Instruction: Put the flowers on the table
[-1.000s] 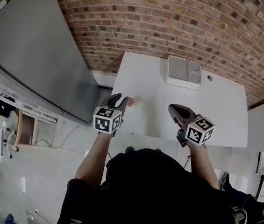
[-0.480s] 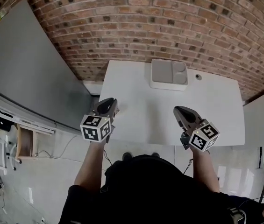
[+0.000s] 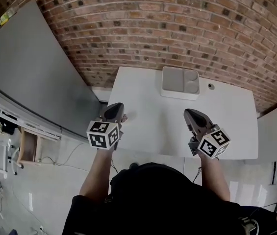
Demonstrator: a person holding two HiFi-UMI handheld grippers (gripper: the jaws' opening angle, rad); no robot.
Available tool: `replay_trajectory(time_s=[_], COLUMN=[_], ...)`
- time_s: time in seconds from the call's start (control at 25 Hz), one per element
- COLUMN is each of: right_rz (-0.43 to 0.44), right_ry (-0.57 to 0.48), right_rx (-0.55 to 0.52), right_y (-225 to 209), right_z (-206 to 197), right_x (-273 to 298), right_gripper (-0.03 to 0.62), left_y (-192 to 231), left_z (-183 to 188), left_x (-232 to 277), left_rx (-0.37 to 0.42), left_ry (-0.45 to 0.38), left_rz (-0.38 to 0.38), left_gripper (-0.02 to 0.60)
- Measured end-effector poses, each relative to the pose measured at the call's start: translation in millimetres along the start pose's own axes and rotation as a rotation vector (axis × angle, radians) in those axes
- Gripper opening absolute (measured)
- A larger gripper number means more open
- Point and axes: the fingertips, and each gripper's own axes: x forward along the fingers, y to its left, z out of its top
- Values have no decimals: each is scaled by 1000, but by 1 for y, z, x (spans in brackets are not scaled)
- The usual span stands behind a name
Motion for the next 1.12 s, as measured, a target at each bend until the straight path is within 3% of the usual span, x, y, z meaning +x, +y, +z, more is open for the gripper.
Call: replay_trajectory(time_s=[0.4, 1.12], right_rz=[51, 25], right_ry=[12, 37], right_rx=[-44, -8], right_y=[23, 26], right_z=[8, -9], right_x=[27, 11], right_gripper=[11, 11], left_y=[-4, 6], left_z=[16, -1], left_x=[0, -12], left_rx=[7, -31], left_ry=[-26, 7], left_rz=[14, 20], left_gripper=[12, 12])
